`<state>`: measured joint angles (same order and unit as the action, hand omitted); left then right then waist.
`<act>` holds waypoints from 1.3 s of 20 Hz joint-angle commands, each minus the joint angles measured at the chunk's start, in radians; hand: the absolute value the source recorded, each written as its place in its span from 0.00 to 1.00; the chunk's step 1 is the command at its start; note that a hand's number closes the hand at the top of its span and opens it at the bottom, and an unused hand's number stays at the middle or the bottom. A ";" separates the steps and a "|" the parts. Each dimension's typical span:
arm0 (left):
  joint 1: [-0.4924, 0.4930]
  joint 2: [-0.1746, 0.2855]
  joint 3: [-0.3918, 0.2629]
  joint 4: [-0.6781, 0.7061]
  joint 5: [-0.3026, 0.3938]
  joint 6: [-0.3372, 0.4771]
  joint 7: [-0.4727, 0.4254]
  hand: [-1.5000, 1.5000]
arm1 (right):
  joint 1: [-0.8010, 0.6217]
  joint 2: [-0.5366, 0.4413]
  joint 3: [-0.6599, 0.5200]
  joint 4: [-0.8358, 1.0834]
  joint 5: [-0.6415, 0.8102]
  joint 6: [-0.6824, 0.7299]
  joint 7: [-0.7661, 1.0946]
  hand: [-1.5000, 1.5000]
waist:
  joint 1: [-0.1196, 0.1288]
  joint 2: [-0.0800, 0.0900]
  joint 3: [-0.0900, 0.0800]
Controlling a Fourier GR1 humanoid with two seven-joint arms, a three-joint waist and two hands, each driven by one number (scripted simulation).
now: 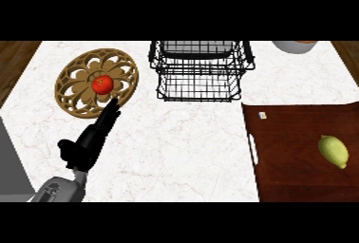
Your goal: Pick the lemon from the tray and place it in the tiered basket
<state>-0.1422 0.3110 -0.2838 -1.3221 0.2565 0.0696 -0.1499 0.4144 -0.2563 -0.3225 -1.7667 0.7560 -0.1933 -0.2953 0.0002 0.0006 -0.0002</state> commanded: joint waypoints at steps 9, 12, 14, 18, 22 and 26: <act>0.047 -0.063 0.054 -0.037 -0.092 -0.054 0.019 0.50 | -0.247 -0.007 -0.044 0.287 0.037 -0.016 0.013 0.00 | 0.001 -0.001 0.000; -0.009 -0.078 0.105 0.004 -0.093 -0.071 0.048 0.50 | -0.277 0.024 -0.004 0.320 0.093 -0.040 0.041 0.00 | -0.001 0.000 0.000; 0.004 -0.091 0.105 -0.043 -0.107 -0.074 0.076 0.50 | -0.260 -0.055 -0.098 0.395 -0.009 -0.012 -0.072 0.00 | -0.002 -0.001 0.000; -0.005 -0.096 0.127 0.025 -0.120 -0.104 0.028 0.50 | -0.361 -0.006 -0.040 0.543 0.062 -0.106 -0.087 0.00 | 0.002 0.000 0.001; -0.063 -0.113 0.150 0.042 -0.126 -0.106 0.061 0.50 | -0.385 -0.037 -0.063 0.586 0.046 -0.101 -0.111 0.00 | -0.001 0.001 0.001; 0.033 -0.098 0.141 -0.075 -0.125 -0.115 0.087 0.50 | -0.391 -0.029 -0.067 0.637 0.026 -0.123 -0.166 0.00 | 0.004 -0.001 0.001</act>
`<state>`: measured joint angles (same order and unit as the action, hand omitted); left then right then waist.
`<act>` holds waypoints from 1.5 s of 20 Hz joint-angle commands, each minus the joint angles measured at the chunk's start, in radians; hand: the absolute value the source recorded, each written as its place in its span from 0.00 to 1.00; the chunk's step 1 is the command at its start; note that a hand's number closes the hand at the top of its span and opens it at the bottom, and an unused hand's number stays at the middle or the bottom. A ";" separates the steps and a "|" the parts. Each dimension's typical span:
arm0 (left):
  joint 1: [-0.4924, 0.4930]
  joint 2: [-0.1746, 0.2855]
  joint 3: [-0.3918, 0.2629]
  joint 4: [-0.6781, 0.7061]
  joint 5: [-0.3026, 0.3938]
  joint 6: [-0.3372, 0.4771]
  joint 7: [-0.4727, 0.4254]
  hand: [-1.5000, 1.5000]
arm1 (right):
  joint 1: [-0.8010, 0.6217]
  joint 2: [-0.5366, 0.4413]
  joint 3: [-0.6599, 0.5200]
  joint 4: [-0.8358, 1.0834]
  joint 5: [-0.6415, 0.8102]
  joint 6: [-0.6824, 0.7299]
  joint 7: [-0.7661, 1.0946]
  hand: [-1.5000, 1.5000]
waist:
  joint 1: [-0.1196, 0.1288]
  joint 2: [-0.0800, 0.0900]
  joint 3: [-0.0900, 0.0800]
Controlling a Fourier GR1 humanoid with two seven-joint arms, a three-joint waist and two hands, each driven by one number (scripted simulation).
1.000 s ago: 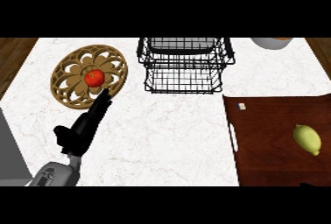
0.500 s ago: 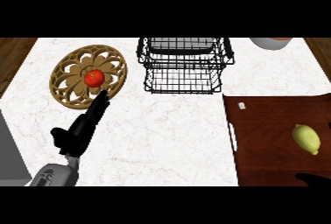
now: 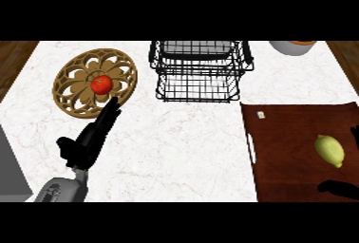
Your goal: Pick the lemon from the tray and place it in the tiered basket
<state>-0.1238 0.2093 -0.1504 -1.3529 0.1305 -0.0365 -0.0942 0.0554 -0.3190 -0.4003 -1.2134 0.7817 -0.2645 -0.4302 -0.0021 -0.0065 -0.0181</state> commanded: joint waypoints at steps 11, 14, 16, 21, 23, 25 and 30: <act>-0.015 -0.002 0.043 0.012 -0.017 -0.045 0.014 0.50 | -0.086 0.016 -0.020 0.048 -0.122 -0.050 -0.200 1.00 | 0.001 0.007 0.018; -0.015 -0.034 0.038 0.044 -0.035 -0.022 -0.023 0.50 | -0.128 -0.015 0.032 0.107 0.003 -0.044 -0.087 1.00 | 0.005 0.008 0.018; -0.006 -0.009 0.038 0.036 -0.030 -0.047 -0.048 0.50 | -0.168 -0.104 0.082 0.129 0.110 0.080 0.051 1.00 | 0.026 0.014 0.015; -0.009 -0.038 -0.007 0.038 -0.051 -0.048 -0.036 0.50 | -0.359 -0.298 0.146 0.277 0.221 0.386 0.222 1.00 | 0.068 0.021 0.016; -0.027 -0.060 -0.015 0.031 -0.071 -0.011 -0.005 0.50 | -0.482 -0.297 0.168 0.381 0.256 0.392 0.242 1.00 | 0.053 0.017 0.019; -0.053 -0.033 0.037 0.024 -0.036 -0.041 0.022 0.50 | -0.567 -0.273 0.171 0.471 0.256 0.349 0.200 1.00 | 0.026 0.012 0.019; 0.002 -0.030 0.035 -0.004 -0.047 -0.026 0.018 0.50 | -0.608 -0.218 0.045 0.365 0.023 0.483 0.139 1.00 | 0.012 0.003 0.018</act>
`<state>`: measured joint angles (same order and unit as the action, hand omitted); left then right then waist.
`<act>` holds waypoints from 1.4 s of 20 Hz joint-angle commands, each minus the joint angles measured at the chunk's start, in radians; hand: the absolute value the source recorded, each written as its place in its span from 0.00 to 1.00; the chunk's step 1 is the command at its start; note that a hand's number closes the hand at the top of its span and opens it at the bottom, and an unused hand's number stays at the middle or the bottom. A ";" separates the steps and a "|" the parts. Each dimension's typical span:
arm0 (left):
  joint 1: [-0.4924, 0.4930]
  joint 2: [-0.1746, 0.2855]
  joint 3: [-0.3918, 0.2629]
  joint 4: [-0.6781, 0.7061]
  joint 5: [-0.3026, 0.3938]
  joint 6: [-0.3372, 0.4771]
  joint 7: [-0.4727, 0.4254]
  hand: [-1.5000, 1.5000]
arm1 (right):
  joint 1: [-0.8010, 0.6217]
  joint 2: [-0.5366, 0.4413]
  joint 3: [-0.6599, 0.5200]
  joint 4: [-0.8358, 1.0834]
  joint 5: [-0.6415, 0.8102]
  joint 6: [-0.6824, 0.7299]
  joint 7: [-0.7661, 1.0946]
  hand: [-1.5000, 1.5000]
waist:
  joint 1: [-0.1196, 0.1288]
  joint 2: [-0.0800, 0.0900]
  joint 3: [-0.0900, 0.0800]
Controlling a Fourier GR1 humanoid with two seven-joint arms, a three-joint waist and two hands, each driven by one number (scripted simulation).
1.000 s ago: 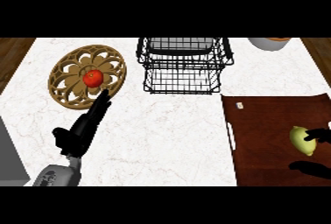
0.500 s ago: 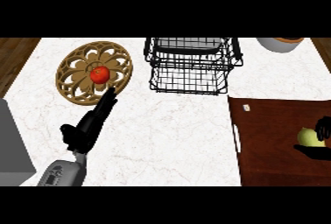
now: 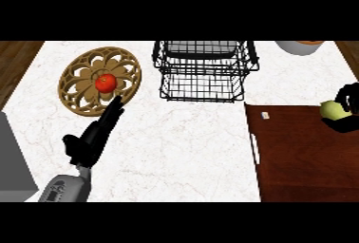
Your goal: Pick the lemon from the tray and place it in the tiered basket
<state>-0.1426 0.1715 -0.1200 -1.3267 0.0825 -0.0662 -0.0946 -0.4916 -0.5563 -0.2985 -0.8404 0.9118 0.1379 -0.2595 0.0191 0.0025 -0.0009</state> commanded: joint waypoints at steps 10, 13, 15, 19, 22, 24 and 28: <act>0.068 -0.029 -0.021 -0.035 -0.032 0.013 -0.033 0.50 | -0.245 0.091 -0.070 -0.361 -0.291 0.296 0.233 1.00 | -0.020 -0.008 0.000; 0.019 0.000 0.022 -0.035 -0.002 -0.009 0.020 0.50 | -0.342 0.128 -0.061 -0.417 -0.327 0.351 0.398 1.00 | -0.019 -0.007 0.000; 0.038 0.003 0.020 -0.055 0.000 -0.010 0.034 0.50 | -0.415 0.179 -0.053 -0.464 -0.338 0.341 0.517 1.00 | -0.015 -0.009 -0.001; 0.043 -0.059 -0.033 -0.095 -0.038 0.032 0.058 0.50 | -0.569 0.214 -0.005 -0.320 -0.300 0.283 0.586 1.00 | 0.001 -0.002 0.000; -0.006 -0.004 0.026 -0.013 -0.009 -0.037 0.016 0.50 | -0.661 0.231 -0.004 -0.212 -0.310 0.262 0.607 1.00 | -0.003 0.001 0.000; 0.001 -0.031 0.010 -0.067 -0.032 0.018 0.067 0.50 | -0.729 0.281 0.016 -0.204 -0.299 0.244 0.700 1.00 | -0.001 -0.001 0.000; -0.009 -0.023 0.016 -0.020 -0.019 -0.031 0.030 0.50 | -0.824 0.295 0.035 0.005 -0.260 0.161 0.628 1.00 | 0.008 0.005 0.000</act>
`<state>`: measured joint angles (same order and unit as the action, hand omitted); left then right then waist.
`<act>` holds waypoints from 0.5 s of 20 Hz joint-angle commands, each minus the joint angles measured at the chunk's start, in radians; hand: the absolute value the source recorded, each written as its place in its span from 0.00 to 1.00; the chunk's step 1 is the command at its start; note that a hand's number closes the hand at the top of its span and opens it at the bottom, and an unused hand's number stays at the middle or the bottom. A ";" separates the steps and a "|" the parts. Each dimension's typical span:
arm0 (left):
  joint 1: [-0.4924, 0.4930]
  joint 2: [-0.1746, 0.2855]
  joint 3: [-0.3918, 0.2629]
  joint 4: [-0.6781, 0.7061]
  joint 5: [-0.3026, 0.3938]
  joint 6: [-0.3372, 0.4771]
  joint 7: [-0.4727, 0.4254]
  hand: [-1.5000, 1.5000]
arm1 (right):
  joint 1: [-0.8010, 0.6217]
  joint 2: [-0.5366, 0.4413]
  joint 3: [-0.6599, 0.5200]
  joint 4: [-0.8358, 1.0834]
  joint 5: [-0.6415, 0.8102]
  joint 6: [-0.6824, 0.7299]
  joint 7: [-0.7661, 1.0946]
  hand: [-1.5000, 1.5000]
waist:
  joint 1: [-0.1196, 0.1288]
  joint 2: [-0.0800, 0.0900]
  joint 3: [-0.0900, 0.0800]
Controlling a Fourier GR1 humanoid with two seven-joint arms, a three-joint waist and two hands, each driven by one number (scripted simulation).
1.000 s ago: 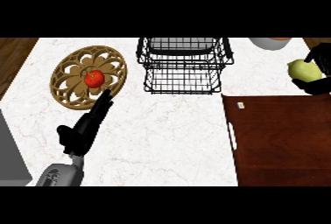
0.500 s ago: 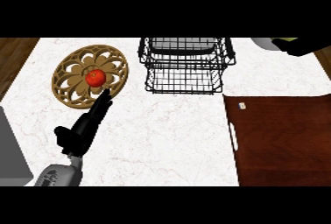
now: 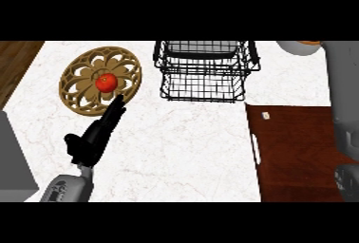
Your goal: Pick the lemon from the tray and place it in the tiered basket
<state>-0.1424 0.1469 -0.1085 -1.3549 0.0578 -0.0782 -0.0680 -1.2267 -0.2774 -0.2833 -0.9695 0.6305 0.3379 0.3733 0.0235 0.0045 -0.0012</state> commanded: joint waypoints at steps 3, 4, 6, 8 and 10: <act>-0.002 -0.015 -0.008 0.024 -0.031 0.009 -0.043 0.50 | -0.110 0.017 0.022 0.267 0.034 -0.066 -0.077 1.00 | 0.012 0.007 0.000; -0.057 -0.007 0.012 0.031 -0.003 -0.010 0.010 0.50 | -0.144 0.042 0.030 0.295 0.043 -0.094 -0.070 1.00 | 0.013 0.008 0.000; 0.019 -0.010 -0.005 -0.006 -0.018 -0.008 -0.029 0.50 | -0.191 0.077 0.032 0.314 0.034 -0.090 -0.018 1.00 | 0.012 0.004 0.000; -0.004 0.003 0.006 -0.022 0.001 -0.023 0.013 0.50 | -0.191 0.130 0.039 0.378 0.053 -0.175 -0.066 1.00 | 0.024 0.008 0.000; 0.018 -0.016 -0.002 -0.003 -0.016 -0.011 -0.019 0.50 | -0.181 0.097 0.029 0.437 0.047 -0.175 -0.134 1.00 | 0.015 0.007 0.001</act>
<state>-0.1412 0.1373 -0.1049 -1.3497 0.0467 -0.0861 -0.0855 -1.3803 -0.1939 -0.2507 -0.6383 0.6740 0.2061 0.2983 0.0364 0.0103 -0.0010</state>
